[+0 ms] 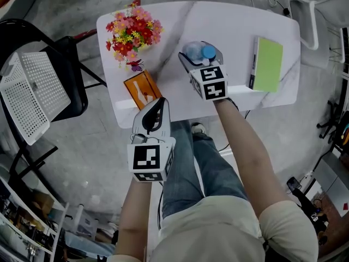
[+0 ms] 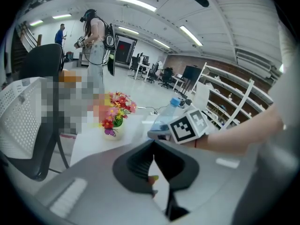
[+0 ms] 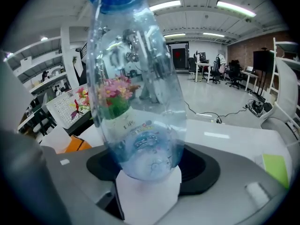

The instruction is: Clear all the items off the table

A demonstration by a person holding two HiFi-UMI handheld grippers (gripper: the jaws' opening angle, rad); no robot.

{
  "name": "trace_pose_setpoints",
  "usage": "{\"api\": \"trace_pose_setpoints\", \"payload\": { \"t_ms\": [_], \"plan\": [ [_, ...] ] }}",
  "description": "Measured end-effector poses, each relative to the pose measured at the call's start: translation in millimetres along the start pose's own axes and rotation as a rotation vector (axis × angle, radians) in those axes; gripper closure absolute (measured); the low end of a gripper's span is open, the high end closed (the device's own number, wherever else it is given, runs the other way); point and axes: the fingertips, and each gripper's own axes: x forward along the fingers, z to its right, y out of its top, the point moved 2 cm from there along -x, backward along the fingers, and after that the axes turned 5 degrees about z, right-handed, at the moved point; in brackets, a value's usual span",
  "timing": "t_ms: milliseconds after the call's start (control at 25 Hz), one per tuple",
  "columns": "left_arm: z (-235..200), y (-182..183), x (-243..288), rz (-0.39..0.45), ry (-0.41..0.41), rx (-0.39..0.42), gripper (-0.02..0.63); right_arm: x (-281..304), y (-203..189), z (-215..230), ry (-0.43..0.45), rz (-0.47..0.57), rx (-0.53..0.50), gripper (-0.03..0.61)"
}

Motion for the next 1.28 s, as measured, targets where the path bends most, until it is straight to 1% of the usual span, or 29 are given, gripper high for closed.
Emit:
{"api": "trace_pose_setpoints", "payload": {
  "t_ms": [240,560,840,1280],
  "plan": [
    [6.5,5.5,-12.0,0.021,0.007,0.001,0.606,-17.5,6.0,-3.8,-0.004,0.016,-0.002,0.239],
    [16.4,13.9,-34.2,0.057,0.045,-0.008,0.606,-54.6,16.3,-10.4,0.002,0.046,-0.022,0.239],
    [31.1,17.7,-58.1,0.080,0.070,-0.016,0.606,-101.7,26.4,-14.5,-0.009,0.087,-0.021,0.239],
    [58.2,22.1,-99.8,0.126,0.132,-0.068,0.606,-181.6,49.8,-16.8,-0.018,0.144,-0.021,0.239]
  ]
}}
